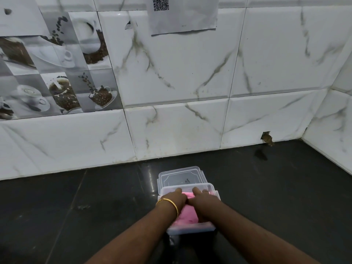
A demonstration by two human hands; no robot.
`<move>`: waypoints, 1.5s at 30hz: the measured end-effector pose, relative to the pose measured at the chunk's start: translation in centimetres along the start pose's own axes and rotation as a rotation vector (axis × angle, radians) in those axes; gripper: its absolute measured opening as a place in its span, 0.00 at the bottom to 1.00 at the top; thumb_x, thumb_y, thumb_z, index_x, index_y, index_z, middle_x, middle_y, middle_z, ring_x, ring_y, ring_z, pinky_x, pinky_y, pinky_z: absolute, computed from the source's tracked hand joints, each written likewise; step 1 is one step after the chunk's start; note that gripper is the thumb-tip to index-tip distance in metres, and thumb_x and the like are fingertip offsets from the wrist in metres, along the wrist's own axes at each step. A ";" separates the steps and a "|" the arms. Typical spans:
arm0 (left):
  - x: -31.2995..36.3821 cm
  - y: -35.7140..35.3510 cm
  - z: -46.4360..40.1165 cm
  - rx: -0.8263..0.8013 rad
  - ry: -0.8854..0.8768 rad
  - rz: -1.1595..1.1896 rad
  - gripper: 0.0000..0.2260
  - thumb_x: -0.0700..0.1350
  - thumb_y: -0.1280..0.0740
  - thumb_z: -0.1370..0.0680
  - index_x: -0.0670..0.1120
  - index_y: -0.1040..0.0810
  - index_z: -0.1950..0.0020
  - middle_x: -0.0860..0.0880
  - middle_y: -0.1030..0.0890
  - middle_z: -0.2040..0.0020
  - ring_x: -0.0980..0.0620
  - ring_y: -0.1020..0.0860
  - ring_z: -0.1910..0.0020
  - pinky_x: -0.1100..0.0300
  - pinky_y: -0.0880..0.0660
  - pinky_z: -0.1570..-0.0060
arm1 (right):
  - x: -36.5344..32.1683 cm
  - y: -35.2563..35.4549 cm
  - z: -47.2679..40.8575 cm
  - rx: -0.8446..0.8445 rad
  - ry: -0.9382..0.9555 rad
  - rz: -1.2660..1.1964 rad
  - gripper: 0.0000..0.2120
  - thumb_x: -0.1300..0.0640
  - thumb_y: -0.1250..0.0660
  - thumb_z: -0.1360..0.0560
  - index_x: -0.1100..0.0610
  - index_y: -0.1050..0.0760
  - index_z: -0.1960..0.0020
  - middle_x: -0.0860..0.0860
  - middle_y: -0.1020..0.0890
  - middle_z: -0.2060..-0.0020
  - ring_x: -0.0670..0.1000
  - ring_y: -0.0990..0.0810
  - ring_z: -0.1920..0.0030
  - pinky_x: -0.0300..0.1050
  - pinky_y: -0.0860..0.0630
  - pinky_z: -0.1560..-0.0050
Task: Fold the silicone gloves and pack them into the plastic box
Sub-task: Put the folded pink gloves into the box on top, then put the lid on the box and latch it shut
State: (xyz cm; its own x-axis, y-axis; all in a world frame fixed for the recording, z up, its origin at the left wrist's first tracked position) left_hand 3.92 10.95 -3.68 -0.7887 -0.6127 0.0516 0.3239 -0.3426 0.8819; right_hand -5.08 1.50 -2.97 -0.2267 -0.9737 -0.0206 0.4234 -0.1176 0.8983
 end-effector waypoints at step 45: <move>-5.9 6.8 1.6 0.836 0.421 1.966 0.19 0.59 0.33 0.24 0.44 0.23 0.62 0.47 0.21 0.67 0.52 0.28 0.71 0.61 0.32 0.70 | 6.5 7.1 -1.9 0.876 -0.145 -2.116 0.04 0.57 0.37 0.20 0.55 0.24 0.50 0.49 0.22 0.56 0.47 0.22 0.51 0.43 0.24 0.45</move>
State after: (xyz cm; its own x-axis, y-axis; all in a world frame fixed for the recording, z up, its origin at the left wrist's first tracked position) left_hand 9.96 13.40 2.82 0.3439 0.1881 0.9200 0.0190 0.9781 -0.2071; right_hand -1.86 -6.06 2.41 0.2574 0.3899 -0.8841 -0.7612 -0.4818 -0.4341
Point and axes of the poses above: each hand's wrist, its own z-axis away from the middle knuckle, its own y-axis out of the back of the hand, x = y × z, the point moved 1 cm from there along -z, towards the middle knuckle
